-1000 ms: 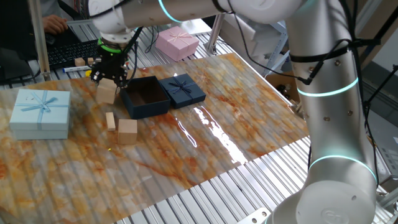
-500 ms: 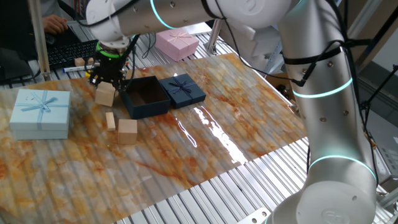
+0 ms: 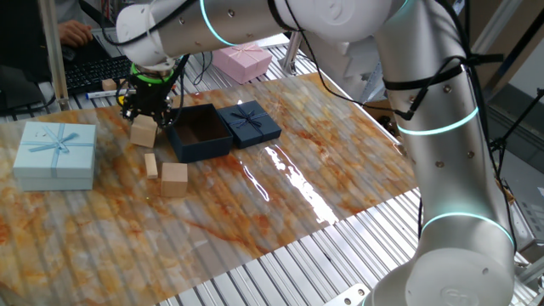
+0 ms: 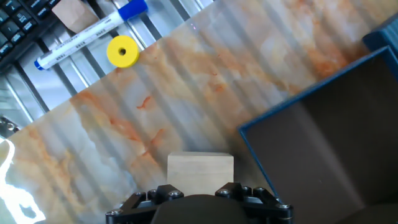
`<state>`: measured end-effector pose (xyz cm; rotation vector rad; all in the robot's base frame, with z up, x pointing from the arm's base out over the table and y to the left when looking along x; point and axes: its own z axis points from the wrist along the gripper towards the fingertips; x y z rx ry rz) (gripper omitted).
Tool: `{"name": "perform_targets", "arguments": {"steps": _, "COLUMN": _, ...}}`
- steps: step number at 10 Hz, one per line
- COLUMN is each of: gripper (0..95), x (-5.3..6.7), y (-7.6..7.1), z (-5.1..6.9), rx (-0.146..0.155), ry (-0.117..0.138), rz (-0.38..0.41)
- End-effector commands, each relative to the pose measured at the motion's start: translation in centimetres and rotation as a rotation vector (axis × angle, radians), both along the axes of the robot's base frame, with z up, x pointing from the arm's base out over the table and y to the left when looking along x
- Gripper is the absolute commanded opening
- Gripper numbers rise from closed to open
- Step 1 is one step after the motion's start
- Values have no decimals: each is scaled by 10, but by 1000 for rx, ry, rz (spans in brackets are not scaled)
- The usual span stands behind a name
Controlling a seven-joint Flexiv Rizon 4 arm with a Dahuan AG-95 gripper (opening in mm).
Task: Take everything out of the gift box
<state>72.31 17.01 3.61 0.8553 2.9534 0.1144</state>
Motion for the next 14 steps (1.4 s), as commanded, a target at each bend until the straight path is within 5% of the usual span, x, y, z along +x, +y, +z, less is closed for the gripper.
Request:
{"name": "perform_targets", "arguments": {"steps": 1, "gripper": 0, "x": 0, "y": 0, "z": -2, "rx": -5, "ry": 29, "rz": 21}}
{"name": "perform_targets", "arguments": {"steps": 2, "gripper": 0, "x": -1, "y": 0, "z": 0, "rx": -11, "ry": 38, "rz": 34}}
{"name": "perform_targets", "arguments": {"steps": 4, "gripper": 380, "x": -1, "y": 0, "z": -1, "rx": -6, "ry": 35, "rz": -18}}
{"name": "perform_targets", "arguments": {"steps": 5, "gripper": 950, "x": -1, "y": 0, "z": -1, "rx": -3, "ry": 44, "rz": -7}}
{"name": "perform_targets", "arguments": {"steps": 9, "gripper": 950, "x": -4, "y": 0, "z": 9, "rx": -6, "ry": 73, "rz": 5}}
{"name": "perform_targets", "arguments": {"steps": 10, "gripper": 950, "x": -6, "y": -1, "z": 19, "rx": 5, "ry": 108, "rz": 23}}
{"name": "perform_targets", "arguments": {"steps": 14, "gripper": 950, "x": -22, "y": -7, "z": 61, "rx": 1, "ry": 127, "rz": 70}}
